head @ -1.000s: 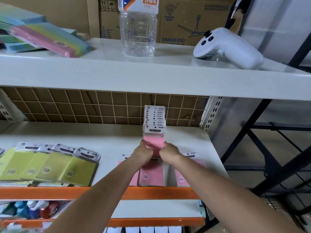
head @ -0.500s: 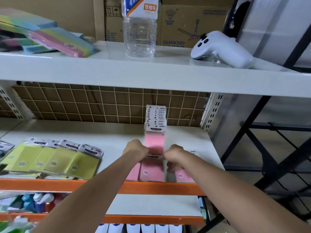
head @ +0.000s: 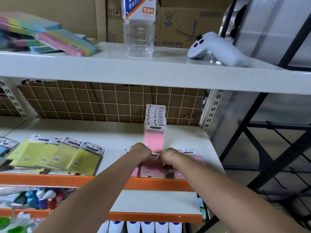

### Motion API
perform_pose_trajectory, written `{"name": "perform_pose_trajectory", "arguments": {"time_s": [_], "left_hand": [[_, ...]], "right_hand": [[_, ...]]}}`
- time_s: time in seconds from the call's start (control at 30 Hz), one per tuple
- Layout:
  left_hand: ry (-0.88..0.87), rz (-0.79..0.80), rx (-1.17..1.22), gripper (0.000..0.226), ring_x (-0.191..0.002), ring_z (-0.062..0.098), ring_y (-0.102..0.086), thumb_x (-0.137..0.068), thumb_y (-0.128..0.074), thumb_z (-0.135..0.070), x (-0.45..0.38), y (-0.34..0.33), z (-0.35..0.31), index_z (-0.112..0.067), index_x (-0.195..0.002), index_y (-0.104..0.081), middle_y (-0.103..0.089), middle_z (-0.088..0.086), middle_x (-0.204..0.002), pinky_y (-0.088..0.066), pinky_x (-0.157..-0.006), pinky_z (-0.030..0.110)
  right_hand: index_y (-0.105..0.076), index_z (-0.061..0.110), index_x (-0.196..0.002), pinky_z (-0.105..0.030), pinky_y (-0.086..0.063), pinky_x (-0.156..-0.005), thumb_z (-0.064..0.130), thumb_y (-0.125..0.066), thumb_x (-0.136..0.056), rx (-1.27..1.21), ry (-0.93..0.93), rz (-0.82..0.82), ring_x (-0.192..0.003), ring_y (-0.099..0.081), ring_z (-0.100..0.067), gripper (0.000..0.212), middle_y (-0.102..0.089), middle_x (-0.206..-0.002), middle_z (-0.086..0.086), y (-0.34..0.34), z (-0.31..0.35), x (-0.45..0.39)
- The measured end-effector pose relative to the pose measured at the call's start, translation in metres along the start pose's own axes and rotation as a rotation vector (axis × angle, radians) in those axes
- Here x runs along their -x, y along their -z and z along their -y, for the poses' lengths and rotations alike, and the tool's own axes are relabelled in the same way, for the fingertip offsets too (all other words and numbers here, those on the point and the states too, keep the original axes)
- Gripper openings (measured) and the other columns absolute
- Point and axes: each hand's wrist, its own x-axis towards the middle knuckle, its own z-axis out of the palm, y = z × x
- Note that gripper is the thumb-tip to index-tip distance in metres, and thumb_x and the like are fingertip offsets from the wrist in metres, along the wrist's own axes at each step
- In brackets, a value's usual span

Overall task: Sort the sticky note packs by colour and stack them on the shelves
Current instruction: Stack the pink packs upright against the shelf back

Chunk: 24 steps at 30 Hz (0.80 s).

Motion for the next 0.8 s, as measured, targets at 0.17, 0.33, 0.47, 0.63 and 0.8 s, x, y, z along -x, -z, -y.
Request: {"name": "perform_pose_trajectory", "arguments": {"time_s": [0.17, 0.33, 0.47, 0.63, 0.8], "left_hand": [[0.014, -0.011, 0.017, 0.020, -0.052, 0.023, -0.041, -0.089, -0.041, -0.005, -0.002, 0.002, 0.002, -0.004, -0.070, -0.044, -0.048, 0.014, -0.066, -0.036, -0.051, 0.026], [0.009, 0.033, 0.057, 0.024, -0.056, 0.024, -0.042, -0.091, -0.039, -0.004, -0.001, 0.000, 0.001, -0.006, -0.067, -0.040, -0.042, 0.012, -0.064, -0.037, -0.057, 0.026], [-0.007, 0.067, 0.019, 0.024, -0.067, 0.028, -0.050, -0.090, -0.039, -0.001, -0.001, -0.003, 0.000, -0.006, -0.067, -0.040, -0.044, 0.012, -0.064, -0.038, -0.059, 0.026], [0.014, 0.099, 0.024, 0.018, -0.044, 0.021, -0.040, -0.083, -0.045, 0.003, 0.003, 0.004, -0.006, -0.003, -0.067, -0.045, -0.044, 0.012, -0.054, -0.032, -0.046, 0.022], [-0.022, 0.100, 0.039, 0.020, -0.039, 0.017, -0.033, -0.080, -0.048, 0.005, 0.012, 0.016, -0.019, -0.004, -0.062, -0.044, -0.037, 0.005, -0.039, -0.029, -0.044, 0.021]], "right_hand": [[-0.055, 0.004, -0.085, -0.035, -0.057, -0.075, 0.012, -0.052, -0.094, 0.092, -0.010, 0.025, -0.056, -0.058, -0.023, 0.012, -0.057, -0.067, -0.013, 0.005, 0.003, 0.001], [-0.057, 0.006, -0.083, -0.030, -0.047, -0.066, 0.013, -0.052, -0.093, 0.212, 0.045, -0.049, -0.068, -0.057, -0.024, 0.013, -0.053, -0.066, -0.009, 0.013, 0.005, 0.003], [-0.053, 0.010, -0.069, -0.028, -0.044, -0.063, 0.013, -0.055, -0.089, 0.284, 0.027, -0.038, -0.063, -0.054, -0.022, 0.020, -0.054, -0.066, -0.007, 0.017, 0.004, 0.006], [-0.050, 0.011, -0.070, -0.026, -0.036, -0.051, 0.015, -0.049, -0.094, 0.295, -0.031, 0.057, -0.055, -0.045, -0.018, 0.025, -0.050, -0.066, -0.007, 0.021, 0.005, 0.009], [-0.053, 0.004, -0.080, -0.020, -0.035, -0.043, 0.022, -0.044, -0.098, 0.254, -0.064, 0.097, -0.049, -0.050, -0.017, 0.027, -0.054, -0.071, -0.009, 0.028, 0.010, 0.018]]}}
